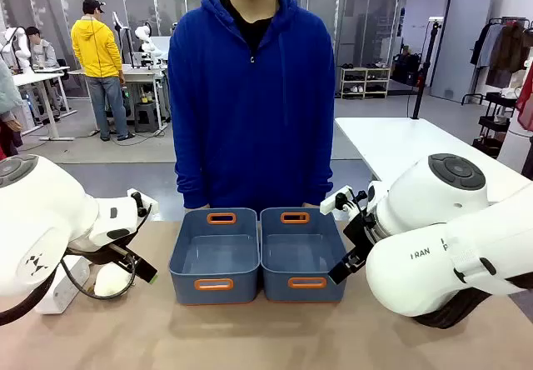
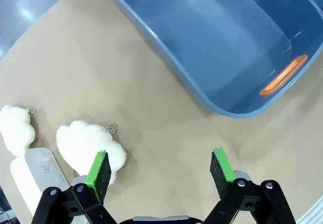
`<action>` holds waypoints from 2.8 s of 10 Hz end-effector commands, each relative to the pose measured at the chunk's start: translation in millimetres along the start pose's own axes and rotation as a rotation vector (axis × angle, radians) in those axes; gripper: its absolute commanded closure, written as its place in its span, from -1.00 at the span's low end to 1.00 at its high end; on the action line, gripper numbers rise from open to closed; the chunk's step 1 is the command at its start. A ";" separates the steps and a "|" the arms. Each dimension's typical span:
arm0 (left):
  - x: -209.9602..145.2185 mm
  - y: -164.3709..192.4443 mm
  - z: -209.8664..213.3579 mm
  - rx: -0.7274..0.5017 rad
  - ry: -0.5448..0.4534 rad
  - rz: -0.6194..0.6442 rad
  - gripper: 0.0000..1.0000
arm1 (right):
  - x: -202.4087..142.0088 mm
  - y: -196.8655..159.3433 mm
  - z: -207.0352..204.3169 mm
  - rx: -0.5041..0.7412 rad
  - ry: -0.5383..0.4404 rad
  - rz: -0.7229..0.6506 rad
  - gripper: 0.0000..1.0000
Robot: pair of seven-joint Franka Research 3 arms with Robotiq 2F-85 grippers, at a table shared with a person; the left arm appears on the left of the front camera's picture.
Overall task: Sort the digital clocks into the basket.
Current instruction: Pick up the Digital clock from the table and place it into the empty Plastic storage basket.
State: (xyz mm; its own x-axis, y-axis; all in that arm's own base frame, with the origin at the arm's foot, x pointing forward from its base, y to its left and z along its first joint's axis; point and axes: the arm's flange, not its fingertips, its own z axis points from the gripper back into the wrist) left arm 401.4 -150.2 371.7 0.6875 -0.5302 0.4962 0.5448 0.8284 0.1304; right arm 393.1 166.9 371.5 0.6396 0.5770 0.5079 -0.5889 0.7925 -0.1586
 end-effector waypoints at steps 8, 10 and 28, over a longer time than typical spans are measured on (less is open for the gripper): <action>0.1 -0.3 0.0 0.000 0.000 -0.001 -1.00 | 0.0 0.0 0.0 0.000 0.000 0.000 -1.00; 17.3 5.1 16.9 -0.004 0.003 -0.053 -1.00 | 0.0 0.0 0.0 0.000 0.000 0.002 -1.00; -184.1 147.6 221.0 -0.579 -0.434 0.587 -1.00 | -138.5 -183.9 189.5 0.494 -0.368 -0.672 -1.00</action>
State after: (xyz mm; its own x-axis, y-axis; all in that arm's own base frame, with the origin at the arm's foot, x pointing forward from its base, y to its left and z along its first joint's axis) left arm 279.9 134.8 530.7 0.7524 0.1528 0.6407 0.3896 0.6811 -0.6199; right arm 336.2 -103.1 510.0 0.7892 -0.1359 0.5989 -0.3235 0.7370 0.5935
